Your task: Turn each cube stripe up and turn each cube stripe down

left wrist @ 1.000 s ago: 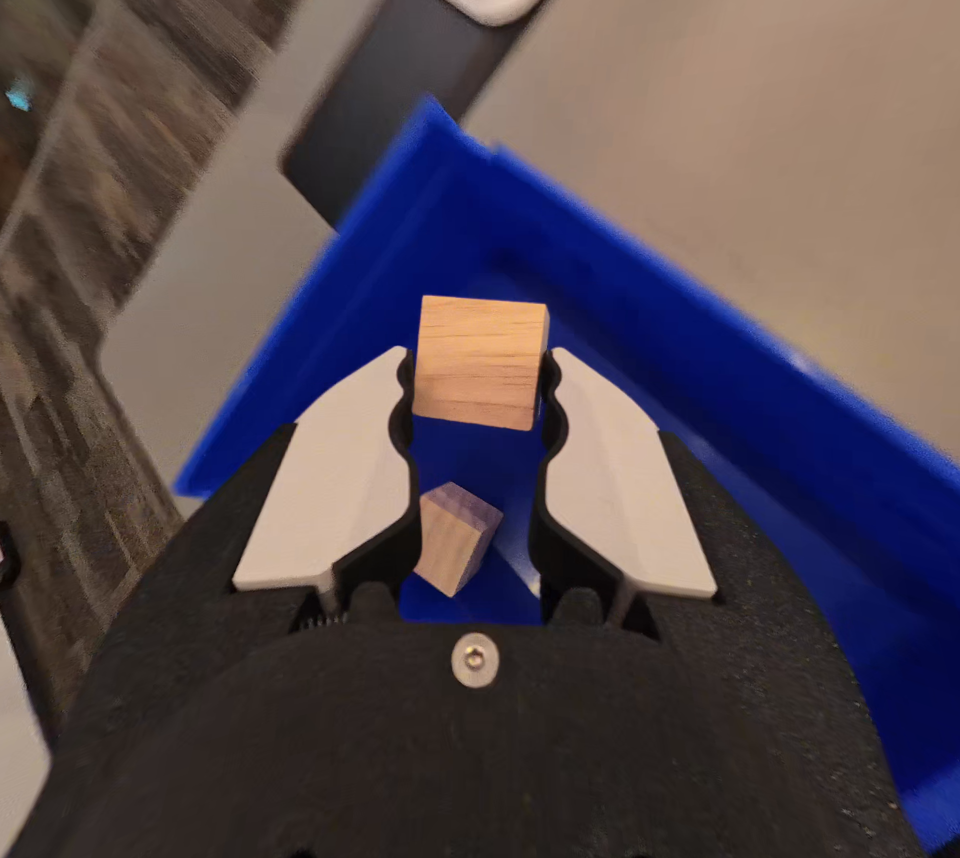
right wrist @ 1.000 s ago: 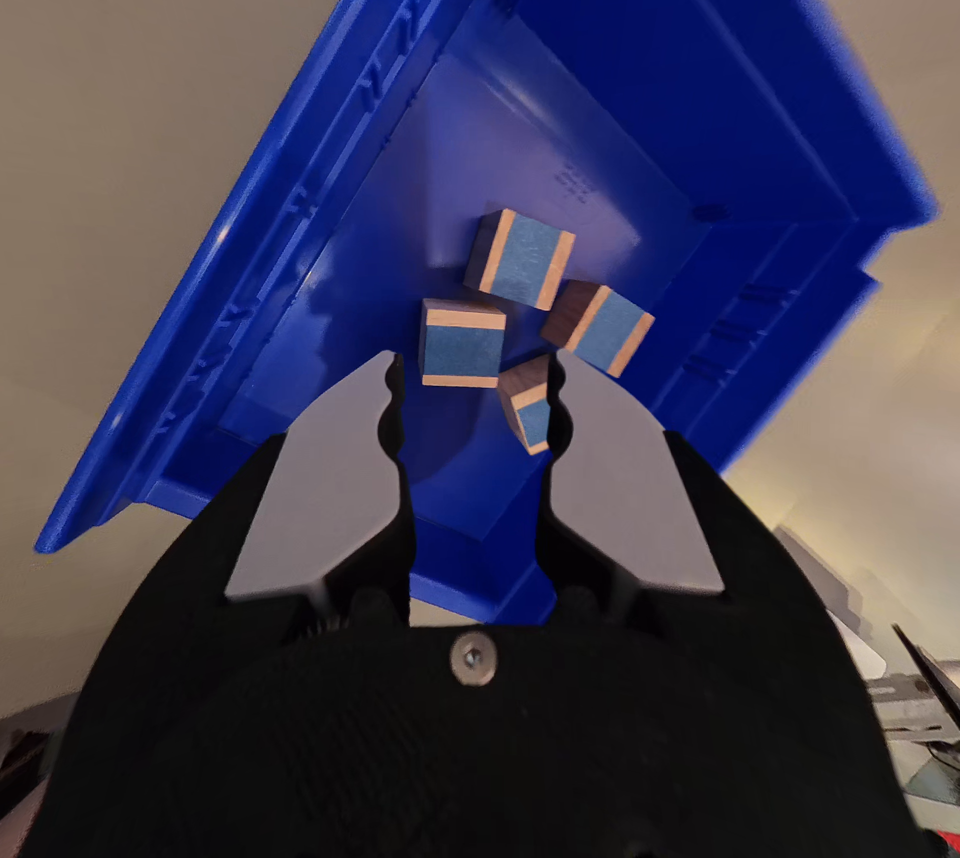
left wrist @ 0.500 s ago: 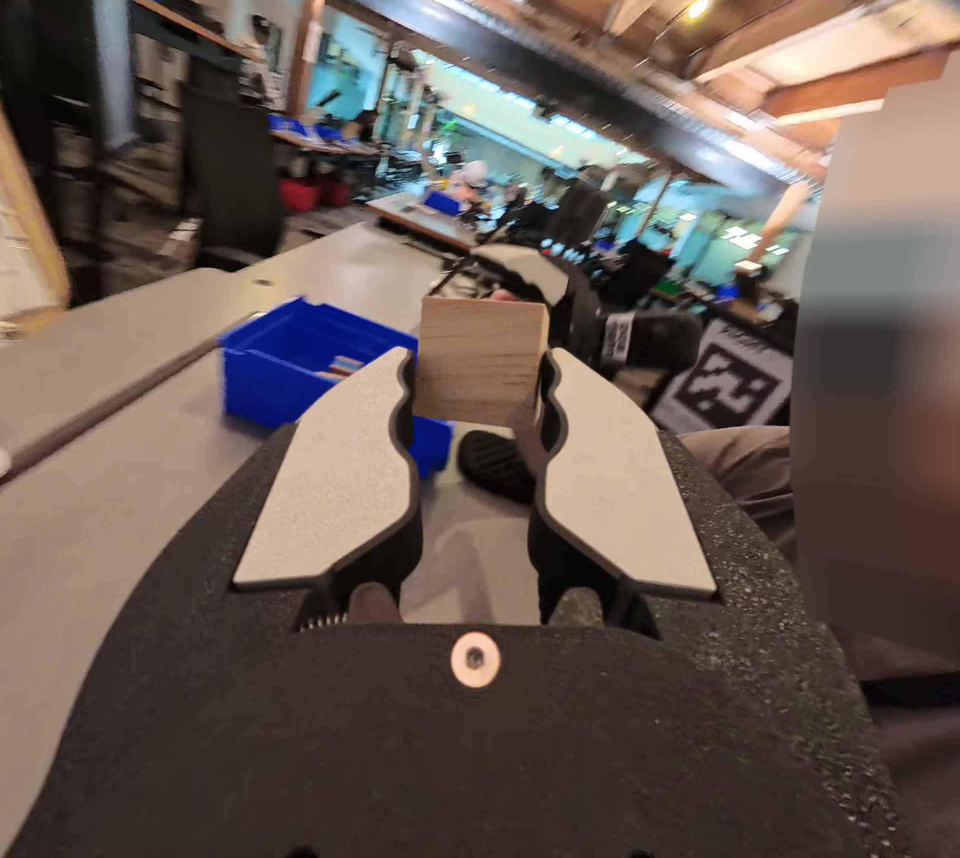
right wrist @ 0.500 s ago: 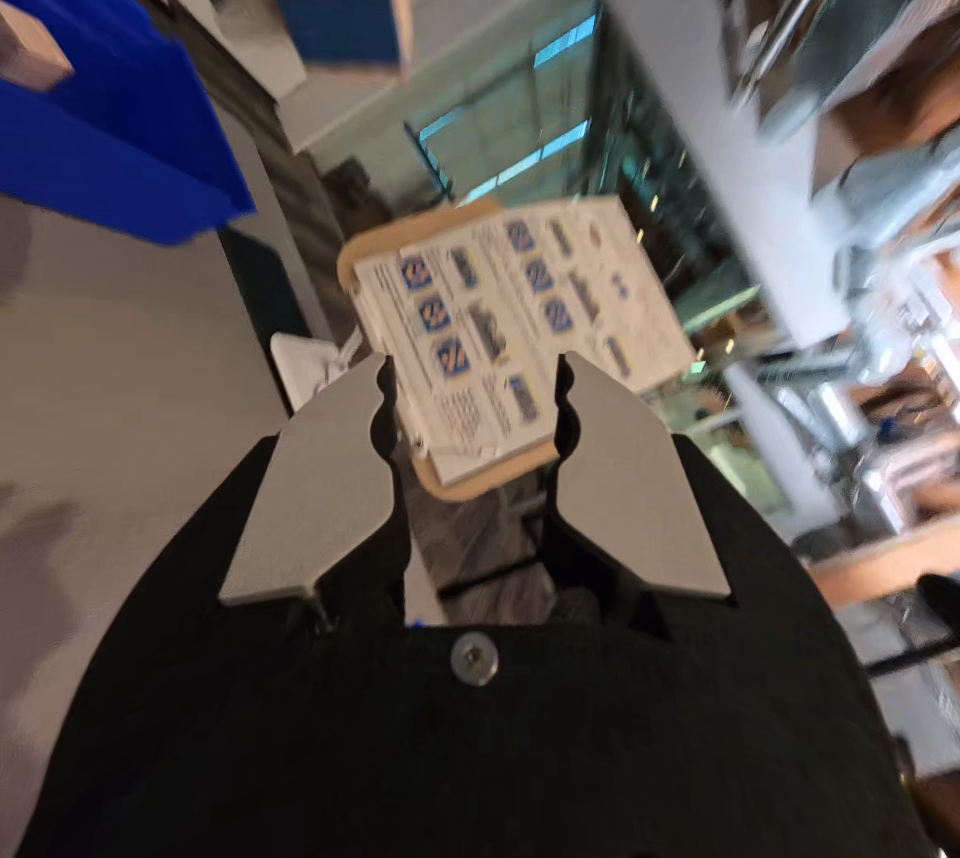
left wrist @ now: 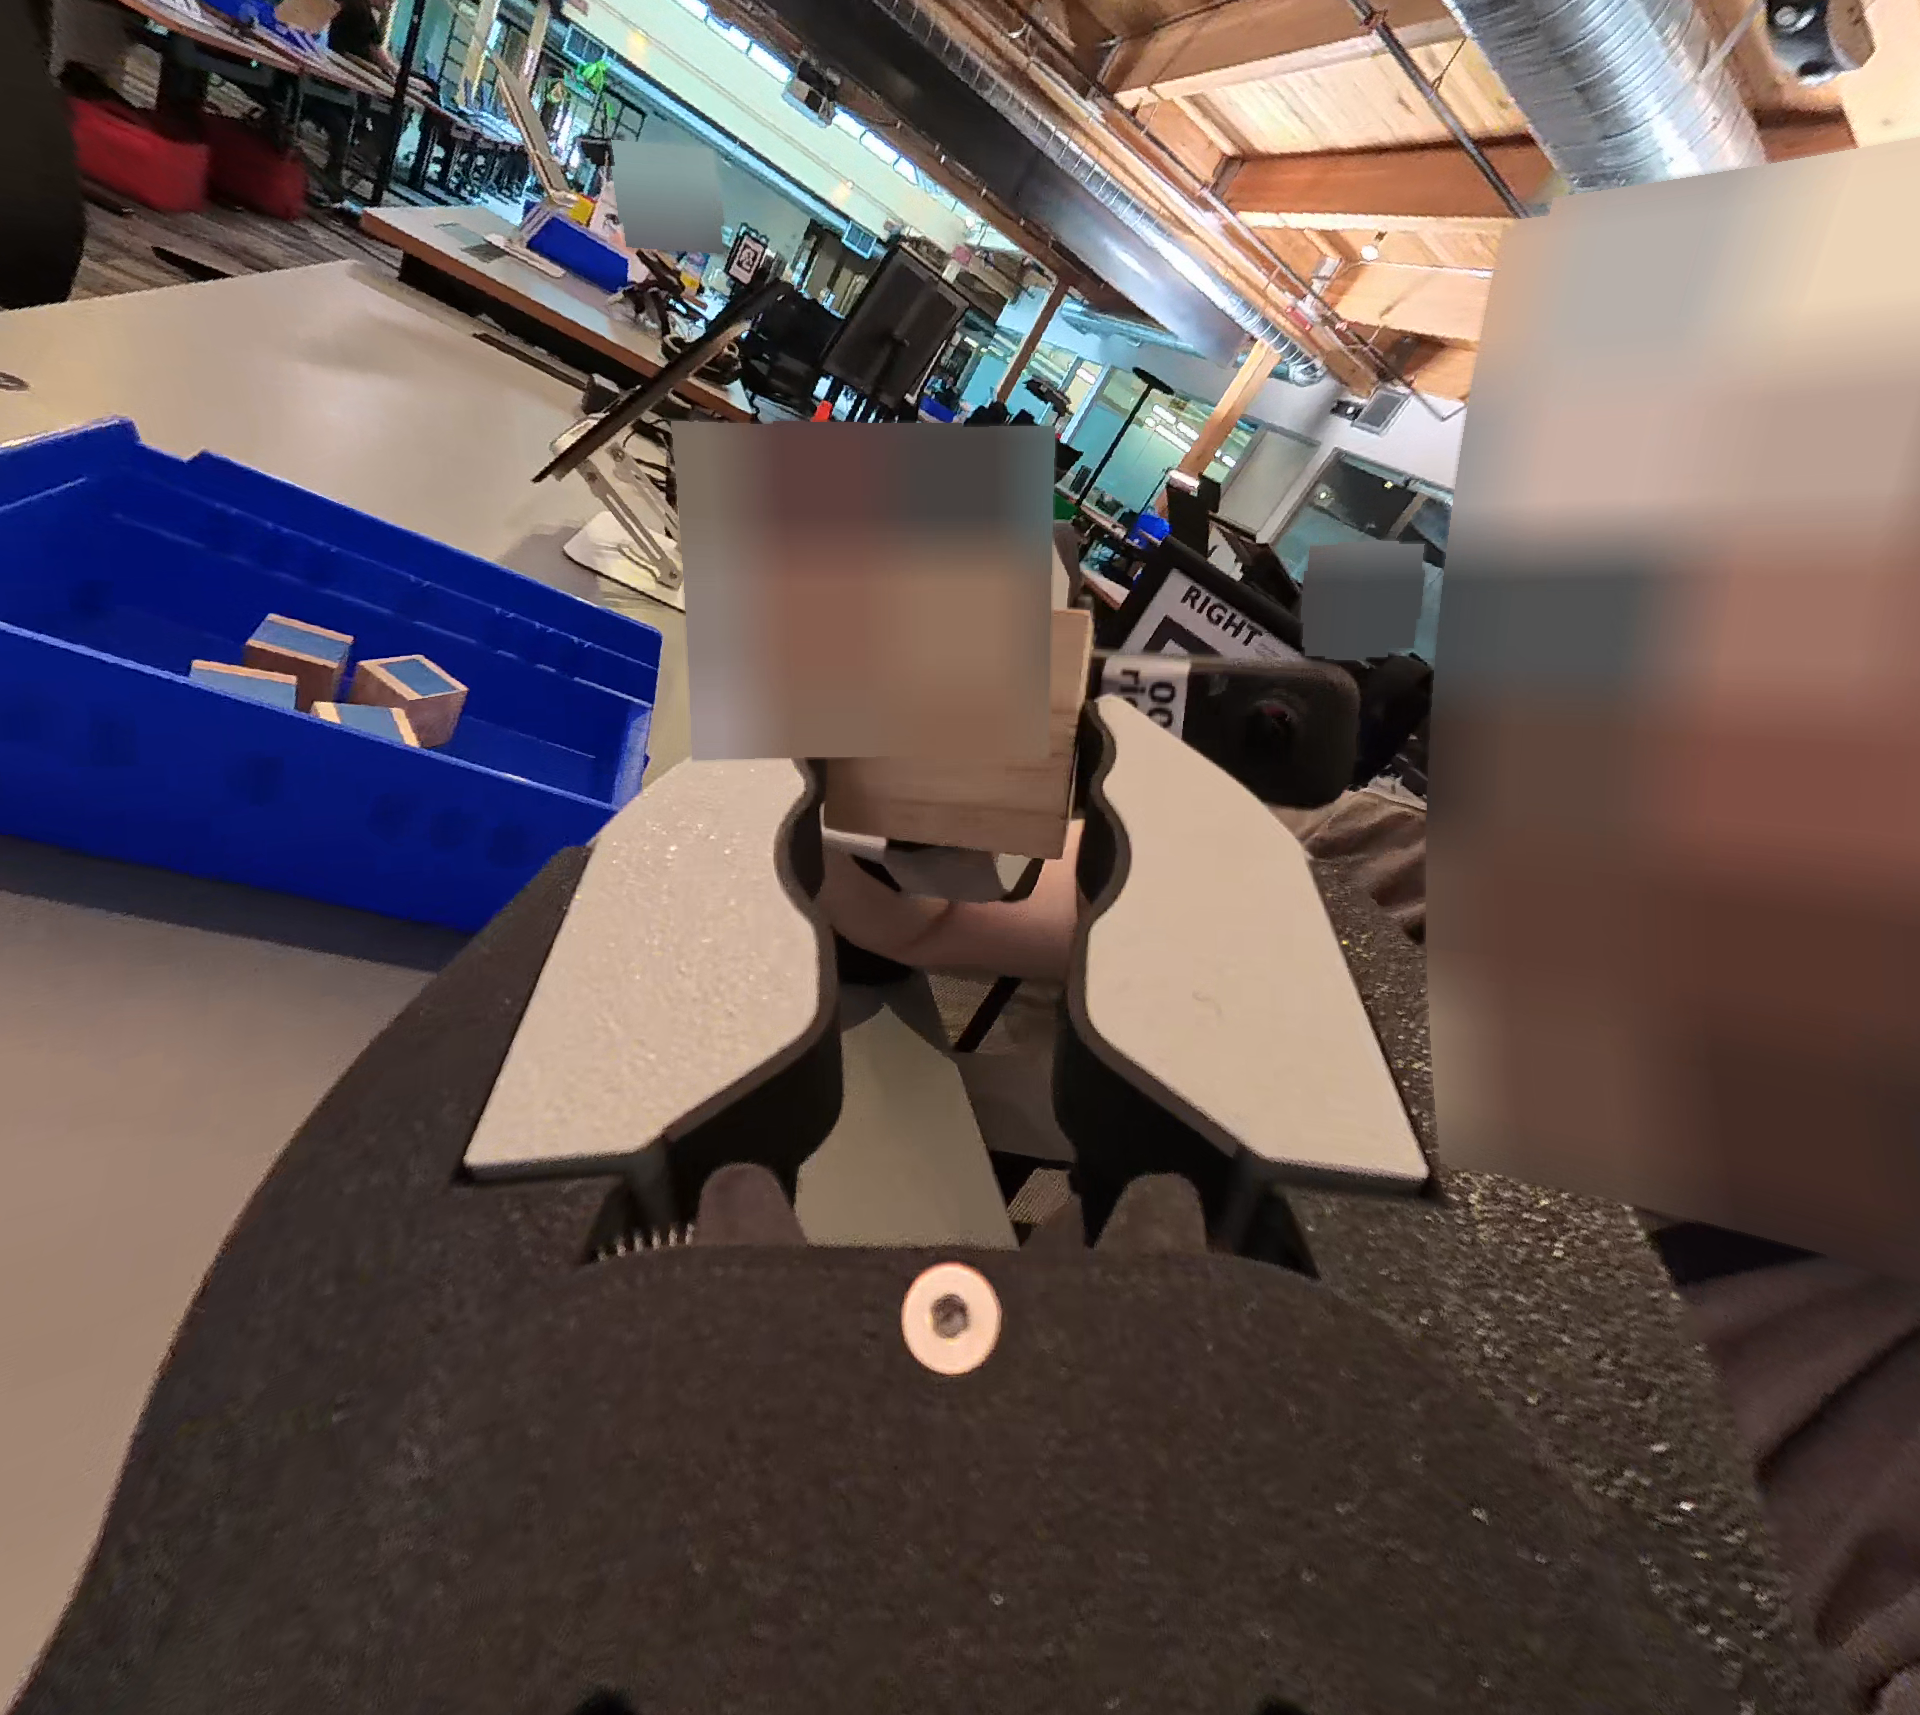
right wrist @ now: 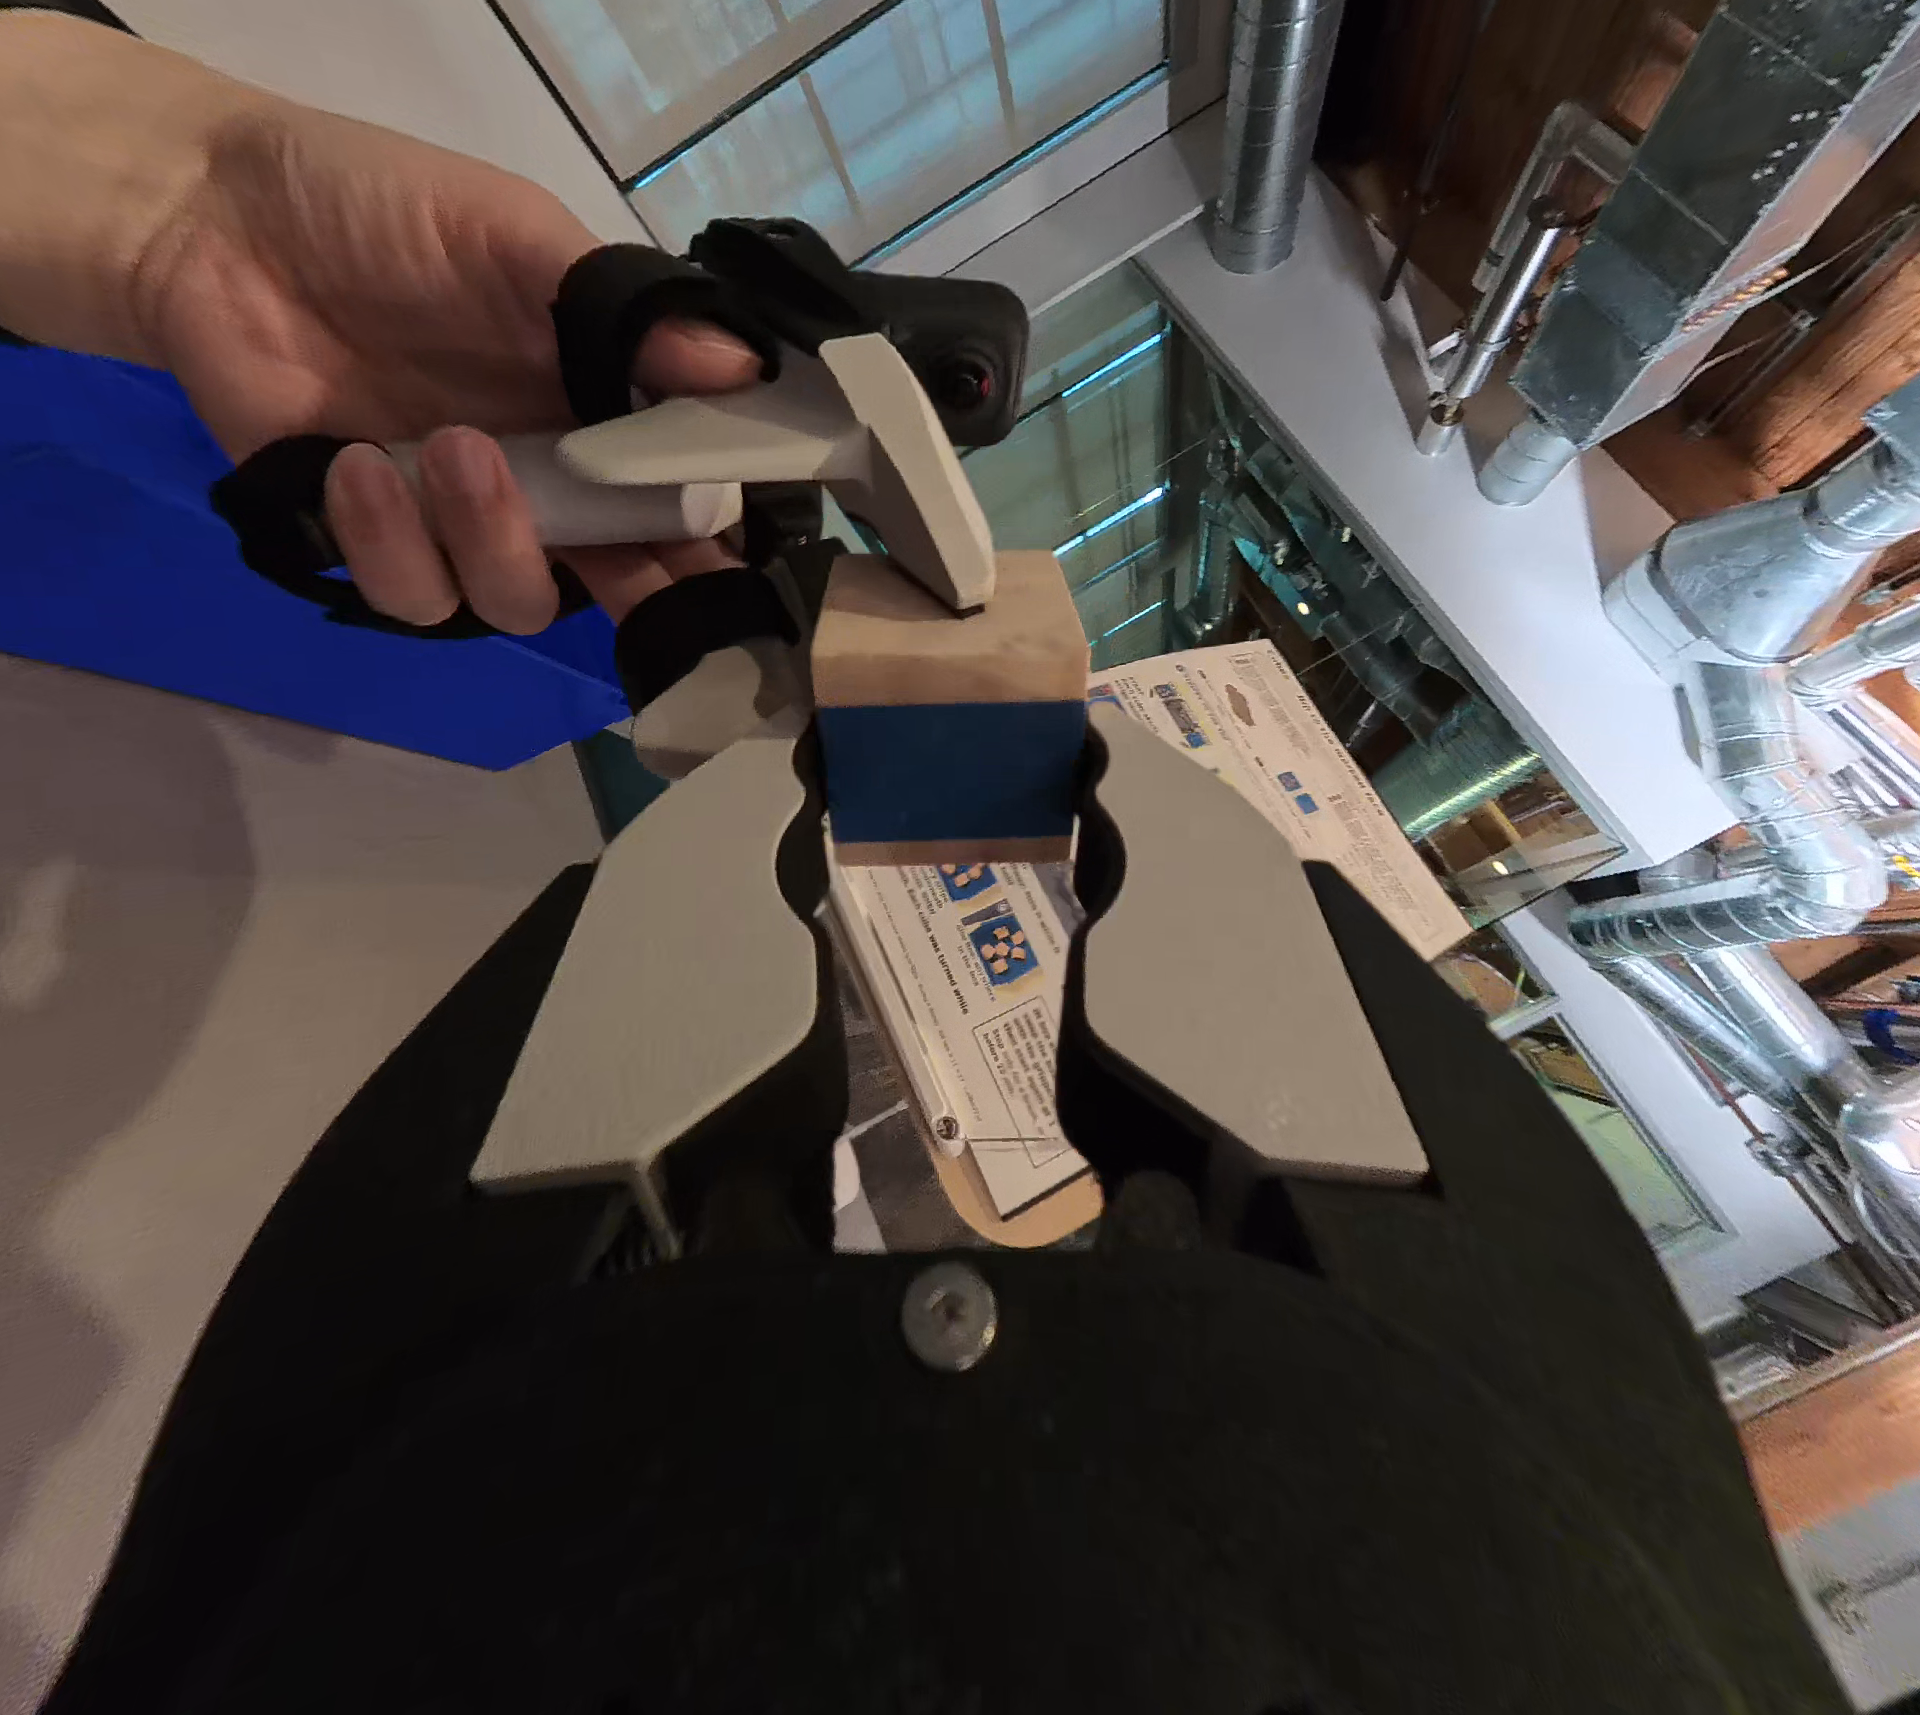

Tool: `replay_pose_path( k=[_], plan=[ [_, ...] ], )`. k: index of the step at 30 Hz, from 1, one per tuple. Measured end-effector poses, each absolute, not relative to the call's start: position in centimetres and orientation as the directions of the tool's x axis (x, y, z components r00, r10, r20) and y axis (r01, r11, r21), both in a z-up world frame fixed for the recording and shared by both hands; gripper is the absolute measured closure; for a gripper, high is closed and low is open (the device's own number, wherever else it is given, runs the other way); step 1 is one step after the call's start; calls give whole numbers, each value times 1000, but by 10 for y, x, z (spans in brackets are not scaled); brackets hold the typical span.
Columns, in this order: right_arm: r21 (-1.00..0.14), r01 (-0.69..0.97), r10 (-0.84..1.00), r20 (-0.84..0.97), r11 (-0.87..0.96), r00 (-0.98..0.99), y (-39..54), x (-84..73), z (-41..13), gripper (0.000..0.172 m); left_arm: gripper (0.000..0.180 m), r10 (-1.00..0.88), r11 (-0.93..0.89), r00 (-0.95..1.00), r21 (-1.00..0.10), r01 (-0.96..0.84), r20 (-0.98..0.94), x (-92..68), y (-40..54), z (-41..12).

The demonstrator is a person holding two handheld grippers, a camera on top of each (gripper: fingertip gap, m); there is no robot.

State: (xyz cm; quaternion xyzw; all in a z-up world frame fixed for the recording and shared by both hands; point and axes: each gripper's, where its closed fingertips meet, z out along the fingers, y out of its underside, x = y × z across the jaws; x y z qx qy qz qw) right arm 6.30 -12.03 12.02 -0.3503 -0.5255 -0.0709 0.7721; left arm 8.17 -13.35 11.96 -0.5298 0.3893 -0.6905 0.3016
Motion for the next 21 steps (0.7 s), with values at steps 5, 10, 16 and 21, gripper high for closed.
replay_pose_path(
  k=[5, 10, 16, 21],
  plan=[
    [-555, 506, 370, 826, 660, 425, -108, 97, 136, 126, 105, -930, -367, -20, -930, -5, 367, 66, -109, 116],
    [-775, 631, 777, 377, -33, 504, -64, 232, 81, 127, 114, -962, -170, 226, -984, -55, 154, 23, -90, 129],
    [-389, 768, 821, 51, -508, 569, -48, 332, -65, 125, 121, -819, -71, 573, -990, -119, -10, -50, -52, 138],
    [-258, 831, 861, -9, -494, 509, -34, 316, -114, 125, 122, -741, -74, 671, -995, -61, 14, -95, -45, 149]
  ],
)
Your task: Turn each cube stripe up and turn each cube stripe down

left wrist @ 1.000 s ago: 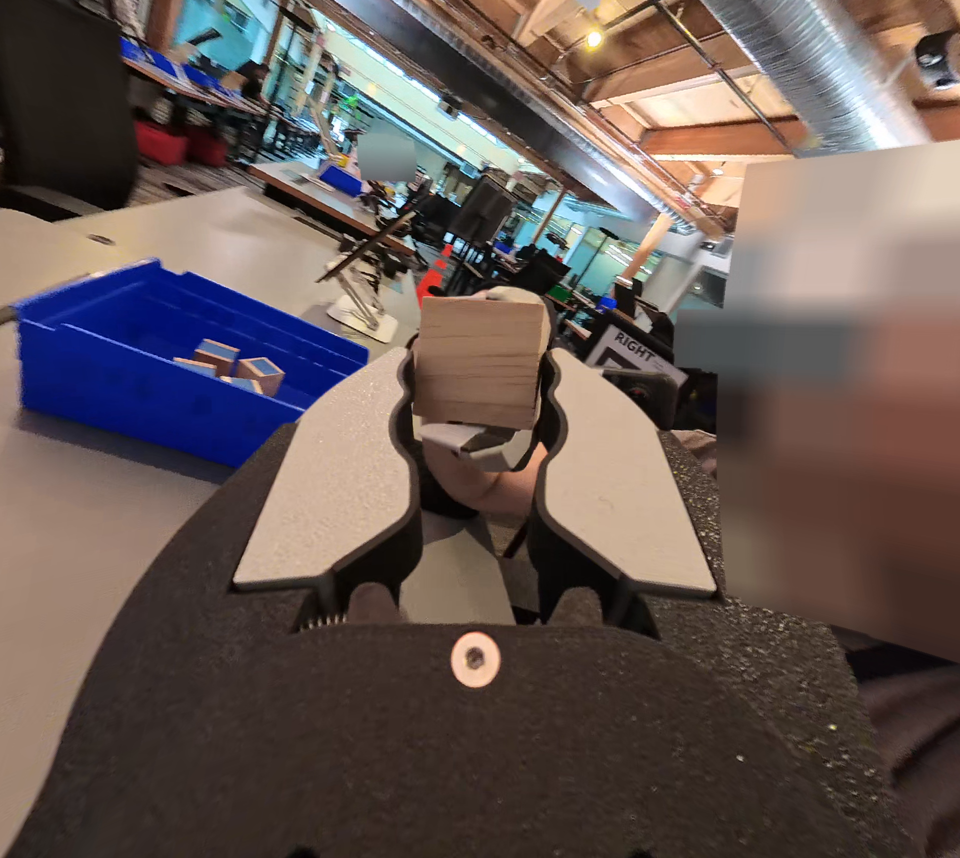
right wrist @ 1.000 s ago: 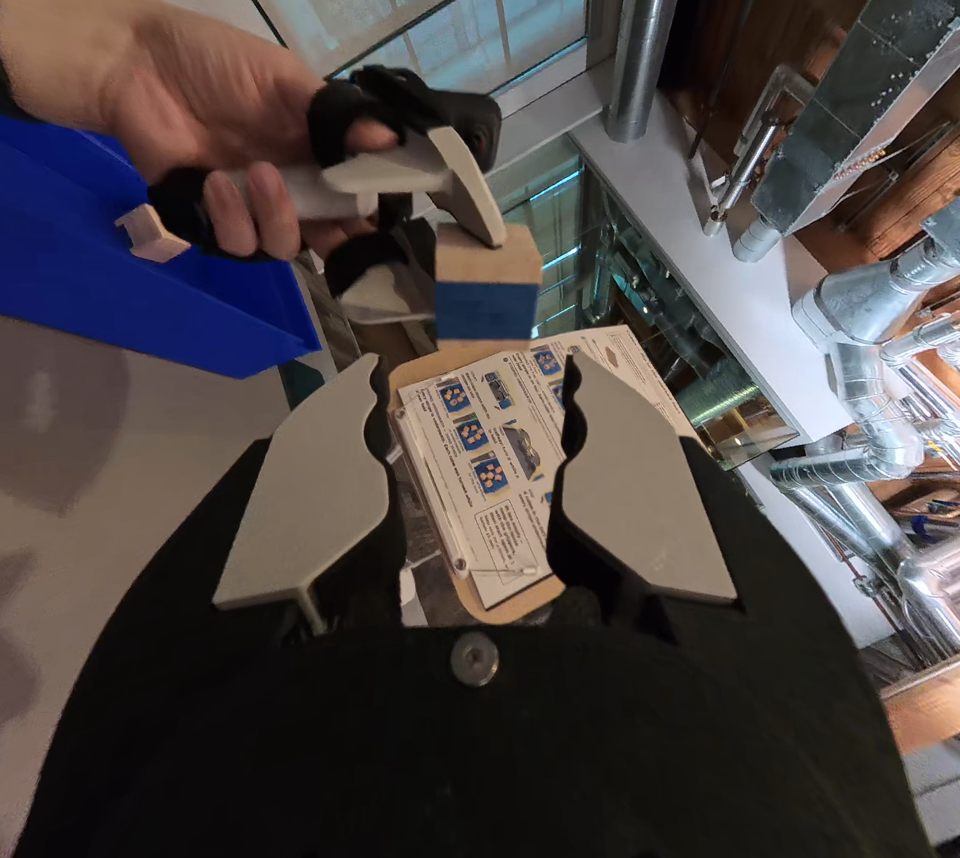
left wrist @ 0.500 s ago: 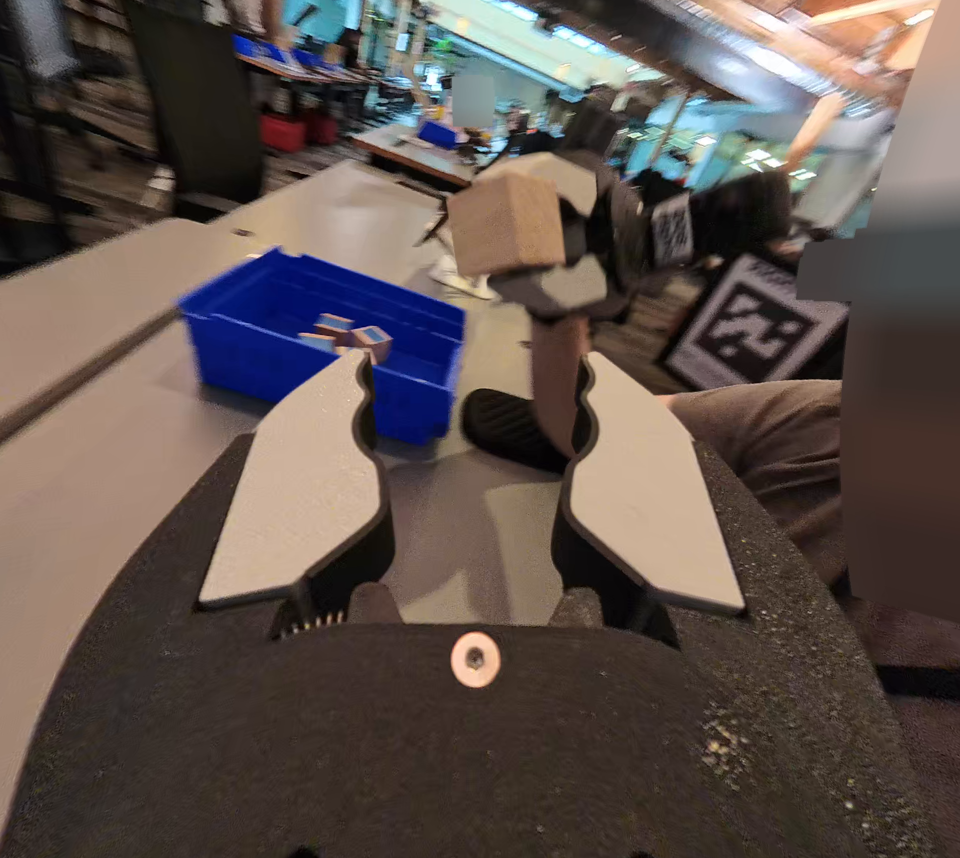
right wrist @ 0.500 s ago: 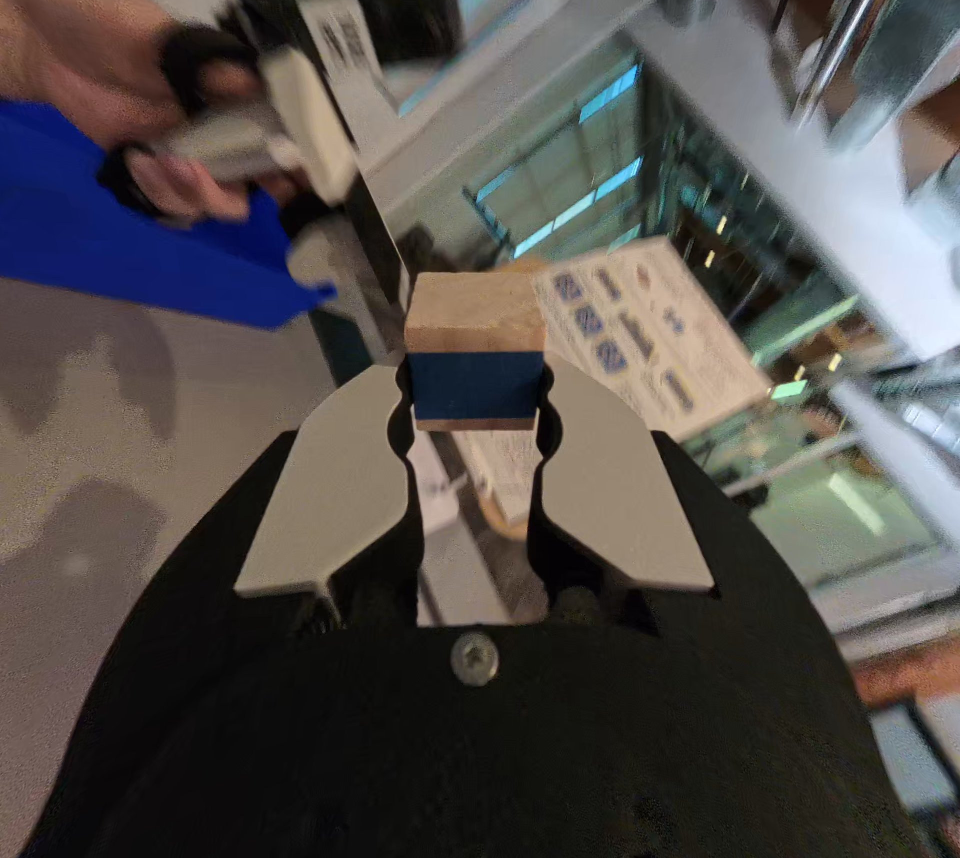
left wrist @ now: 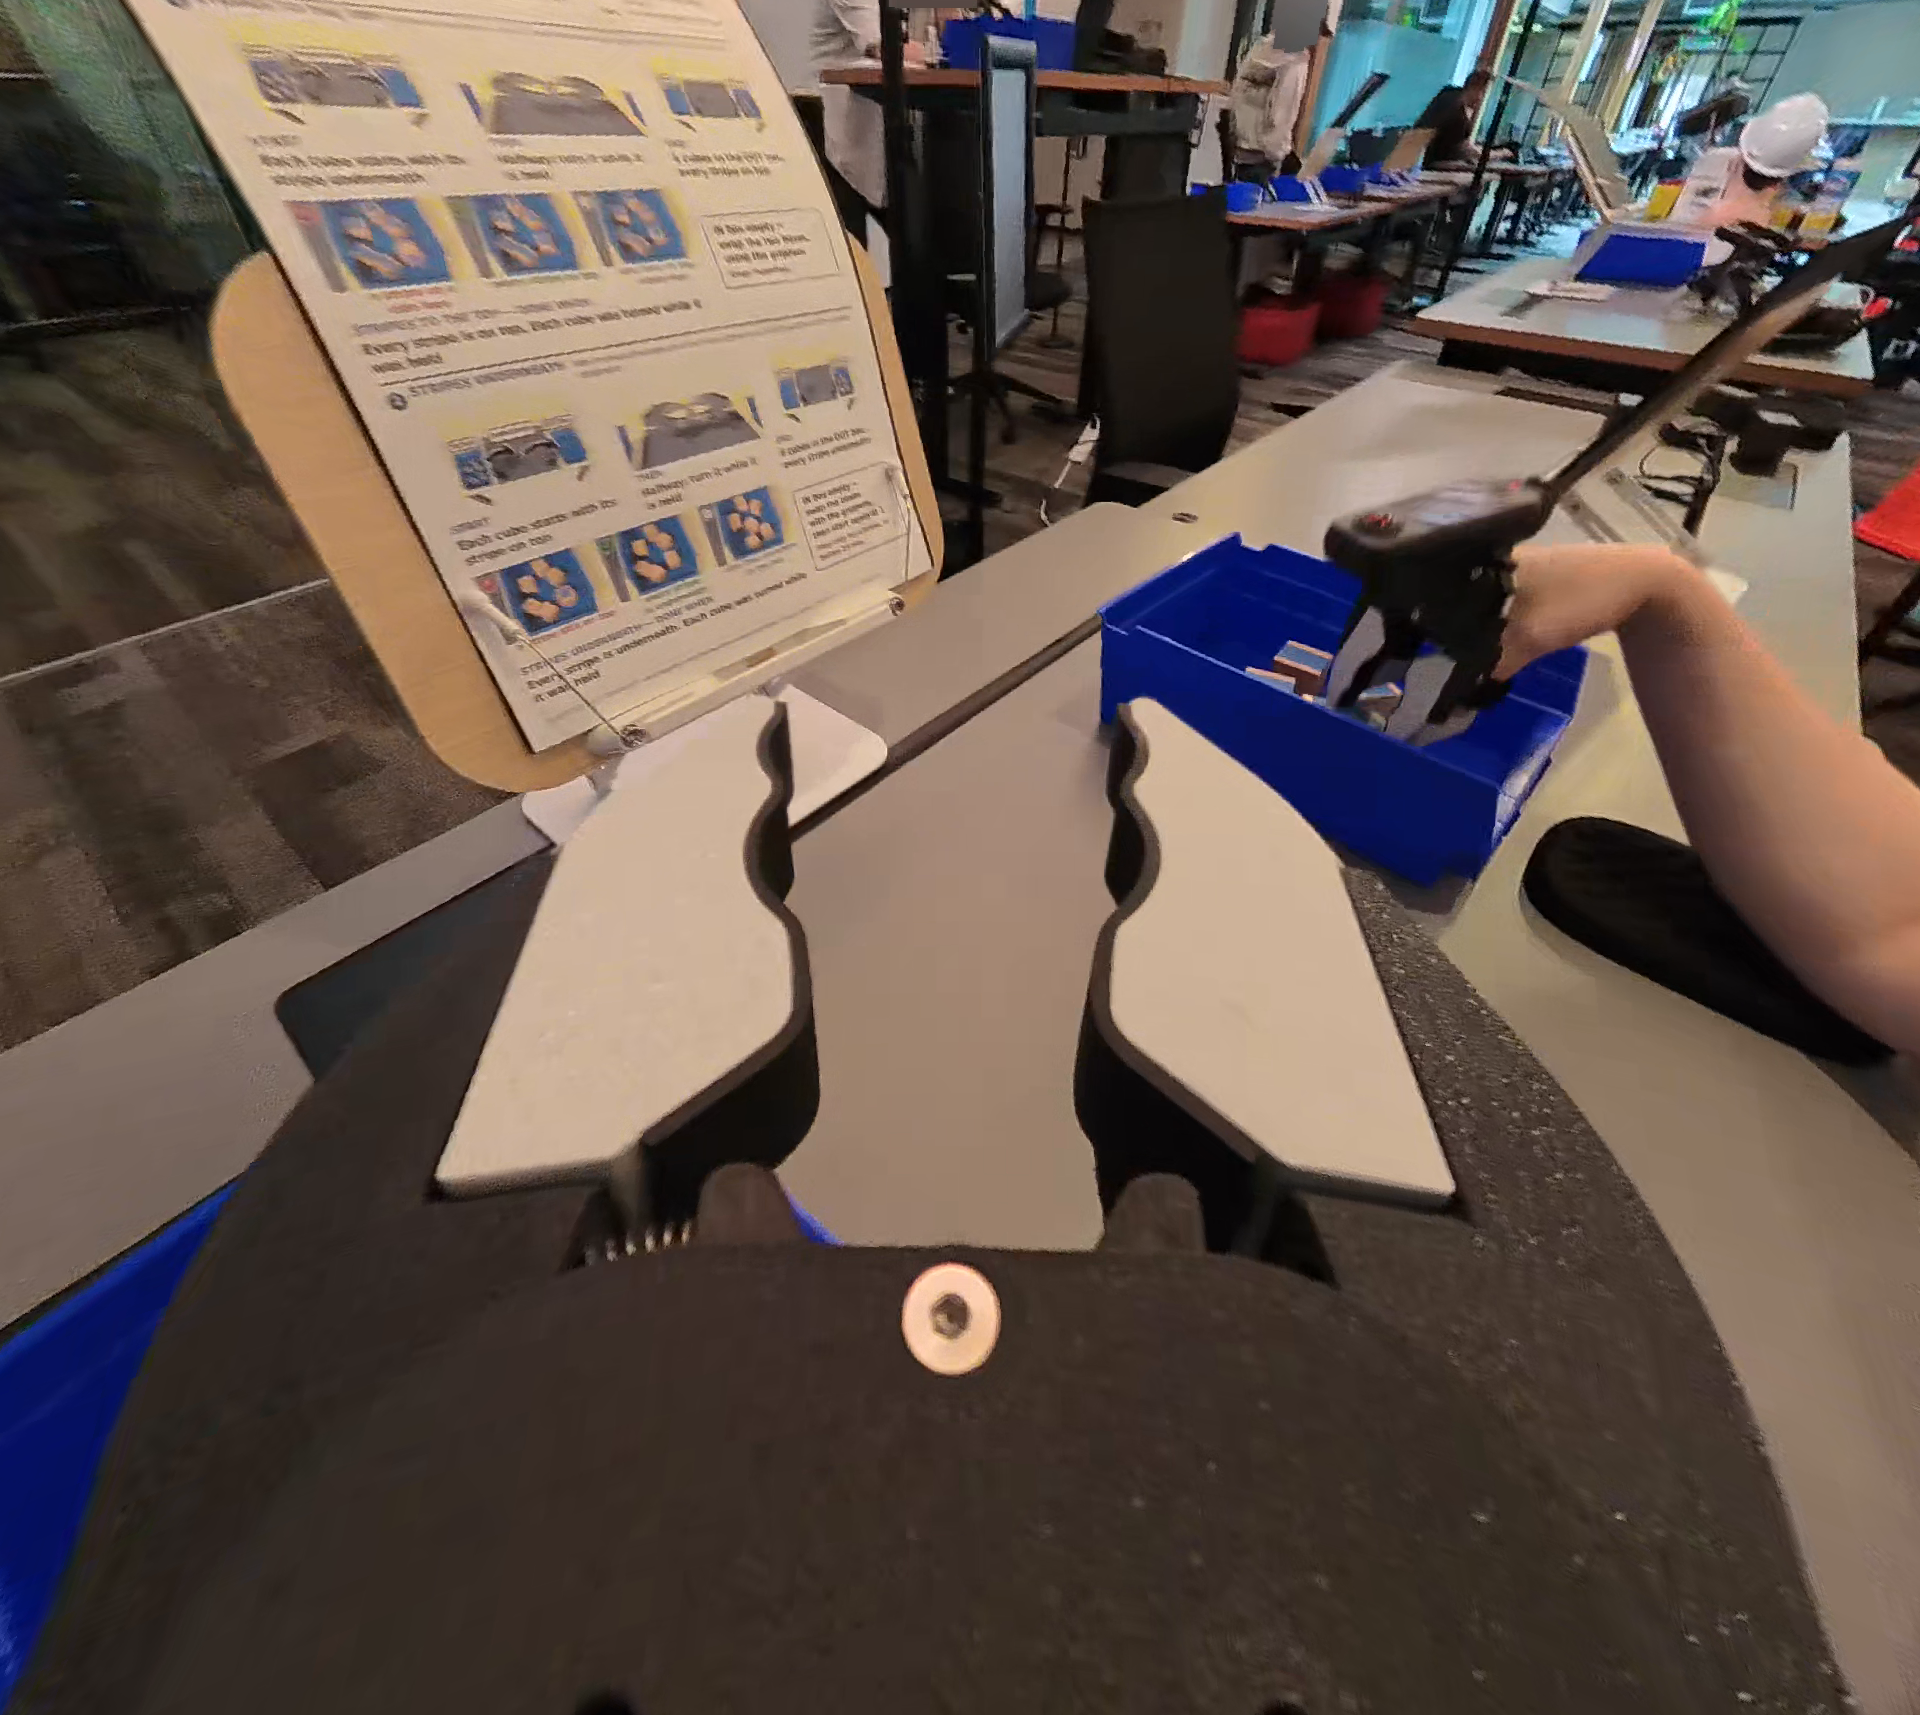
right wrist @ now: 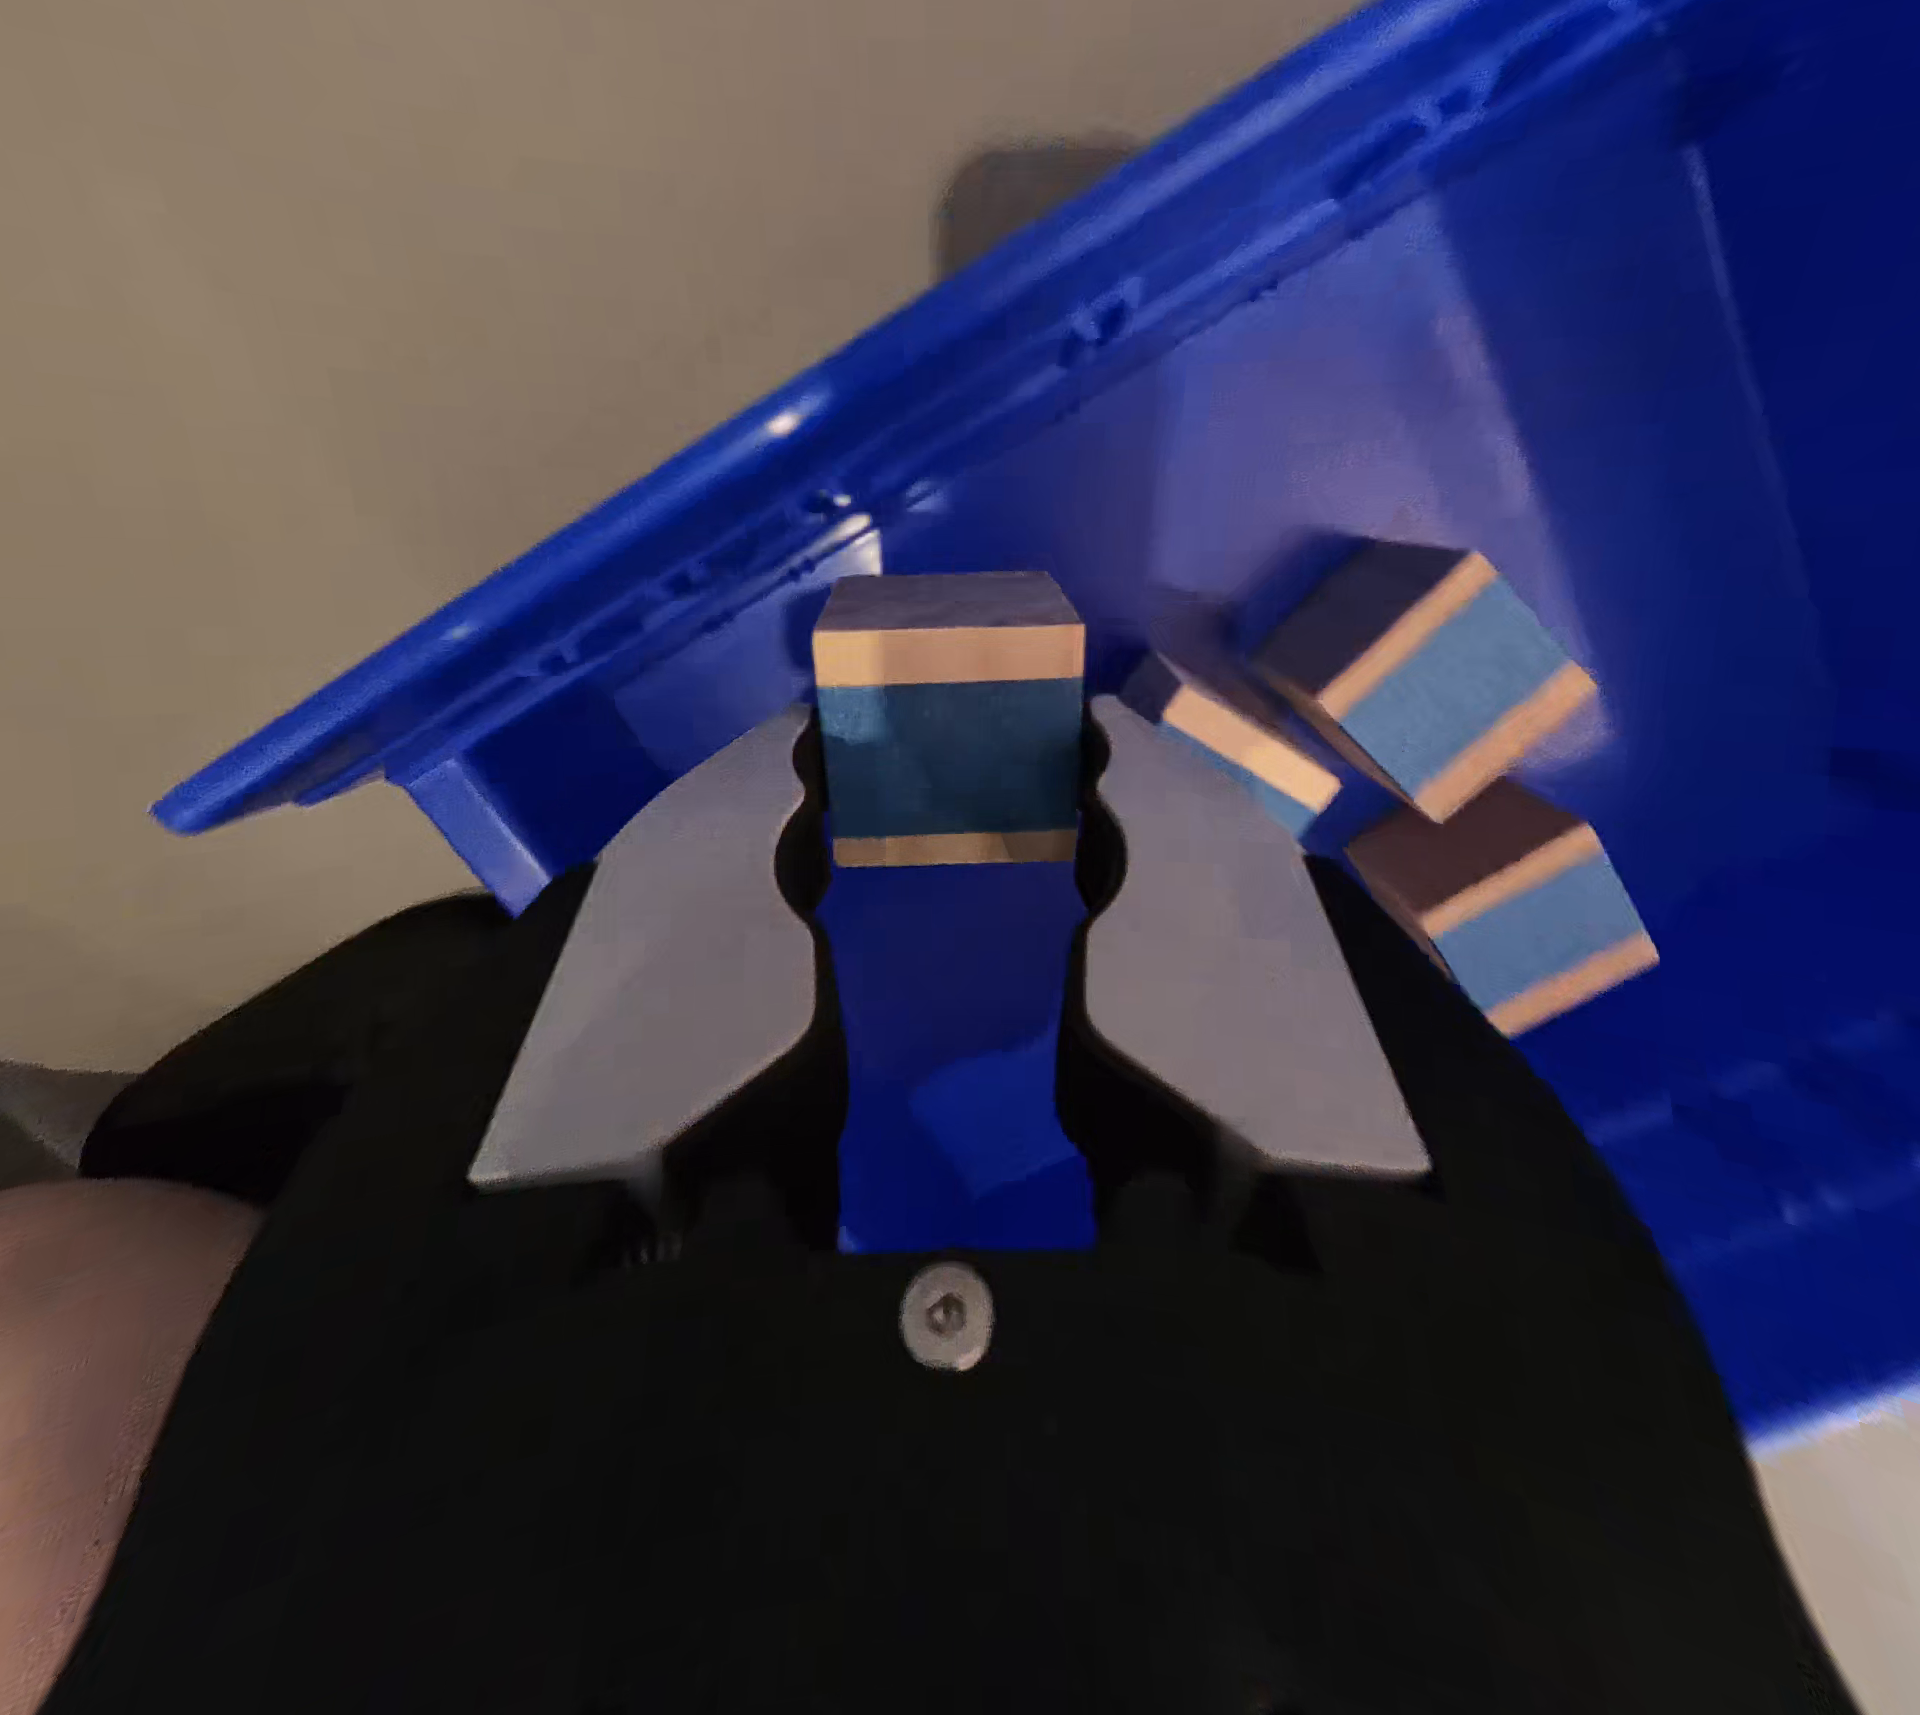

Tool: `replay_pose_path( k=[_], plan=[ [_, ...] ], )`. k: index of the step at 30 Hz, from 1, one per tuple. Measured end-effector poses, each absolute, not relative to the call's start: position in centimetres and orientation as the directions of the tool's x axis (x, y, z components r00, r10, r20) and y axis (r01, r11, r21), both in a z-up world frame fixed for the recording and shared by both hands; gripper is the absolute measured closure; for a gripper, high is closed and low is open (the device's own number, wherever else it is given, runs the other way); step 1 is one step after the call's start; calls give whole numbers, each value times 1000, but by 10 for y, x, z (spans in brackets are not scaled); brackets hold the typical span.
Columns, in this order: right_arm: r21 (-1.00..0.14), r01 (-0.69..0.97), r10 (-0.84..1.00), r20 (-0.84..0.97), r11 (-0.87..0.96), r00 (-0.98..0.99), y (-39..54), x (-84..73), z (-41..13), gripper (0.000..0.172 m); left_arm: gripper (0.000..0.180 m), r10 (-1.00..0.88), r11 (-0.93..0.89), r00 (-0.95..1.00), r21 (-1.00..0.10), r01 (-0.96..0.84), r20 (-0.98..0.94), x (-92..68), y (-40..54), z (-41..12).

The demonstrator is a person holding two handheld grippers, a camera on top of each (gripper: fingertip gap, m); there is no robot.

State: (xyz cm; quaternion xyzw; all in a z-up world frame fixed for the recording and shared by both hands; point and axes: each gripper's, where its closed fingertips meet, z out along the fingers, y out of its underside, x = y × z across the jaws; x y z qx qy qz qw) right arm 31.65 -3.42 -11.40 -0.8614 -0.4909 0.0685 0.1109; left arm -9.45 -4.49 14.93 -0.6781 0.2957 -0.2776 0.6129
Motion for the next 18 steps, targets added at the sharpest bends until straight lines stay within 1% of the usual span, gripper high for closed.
replay_pose_path(
  k=[3, 5, 7, 9, 11, 12, 13, 16, 18],
  plan=[
    [-190, 859, 875, 5, -475, 484, -31, 318, -131, 126, 123, -729, -52, 685, -998, -45, 7, -107, -48, 156],
    [-161, 863, 874, 14, -478, 486, -28, 321, -139, 125, 123, -685, -53, 728, -995, -81, -23, -121, -42, 152],
    [-155, 855, 864, 17, -496, 504, -25, 323, -143, 125, 121, -604, -100, 795, -985, -138, -50, -143, -32, 139],
    [-170, 831, 842, 12, -529, 539, -20, 321, -142, 125, 123, -488, -244, 872, -953, -181, -40, -173, -20, 112],
    [-205, 819, 834, 17, -536, 551, -17, 319, -134, 114, 124, -386, -421, 923, -889, -181, -5, -203, -12, 81],
    [-223, 815, 832, 30, -534, 554, -16, 319, -128, 108, 127, -339, -478, 941, -860, -179, -7, -217, -8, 68],
    [-242, 811, 829, 49, -532, 558, -14, 320, -121, 108, 127, -294, -531, 956, -831, -167, -4, -229, -5, 55],
    [-313, 786, 803, 104, -533, 587, -8, 325, -99, 106, 125, -260, -662, 966, -729, -177, 2, -243, 1, 18],
    [-346, 773, 788, 132, -531, 601, -6, 327, -89, 106, 125, -183, -751, 983, -643, -147, -11, -255, 6, -6]
  ],
)
